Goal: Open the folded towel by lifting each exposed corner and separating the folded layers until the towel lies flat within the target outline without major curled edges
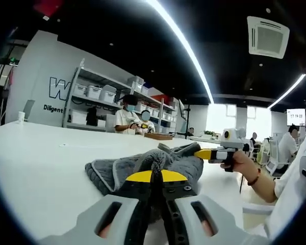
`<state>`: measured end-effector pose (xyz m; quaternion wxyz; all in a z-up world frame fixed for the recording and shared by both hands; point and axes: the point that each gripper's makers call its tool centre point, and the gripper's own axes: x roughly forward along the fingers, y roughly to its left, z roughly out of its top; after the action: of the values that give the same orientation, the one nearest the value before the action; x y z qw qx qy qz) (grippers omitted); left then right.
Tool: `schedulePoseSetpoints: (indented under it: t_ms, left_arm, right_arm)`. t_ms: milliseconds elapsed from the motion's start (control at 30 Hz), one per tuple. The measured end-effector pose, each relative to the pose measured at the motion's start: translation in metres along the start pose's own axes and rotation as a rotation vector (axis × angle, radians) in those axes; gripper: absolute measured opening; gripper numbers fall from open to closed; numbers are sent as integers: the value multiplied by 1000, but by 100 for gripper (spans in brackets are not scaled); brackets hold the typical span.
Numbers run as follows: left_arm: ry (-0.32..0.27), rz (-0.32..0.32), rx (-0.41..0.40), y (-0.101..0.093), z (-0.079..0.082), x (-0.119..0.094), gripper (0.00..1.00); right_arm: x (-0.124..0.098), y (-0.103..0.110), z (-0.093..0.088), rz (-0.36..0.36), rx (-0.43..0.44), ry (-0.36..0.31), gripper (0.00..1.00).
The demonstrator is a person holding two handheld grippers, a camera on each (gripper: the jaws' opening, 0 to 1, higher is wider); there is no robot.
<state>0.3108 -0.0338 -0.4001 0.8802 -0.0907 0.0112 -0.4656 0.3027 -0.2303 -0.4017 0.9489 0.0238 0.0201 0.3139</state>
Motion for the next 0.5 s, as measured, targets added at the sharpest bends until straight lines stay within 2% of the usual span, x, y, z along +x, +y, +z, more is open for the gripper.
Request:
schedulePoseSetpoints:
  t_ms: [500]
  left_arm:
    - [7,-29,10,-11,-8,-12,2]
  right_arm:
    - [-9,11,-8,31,11,4,1]
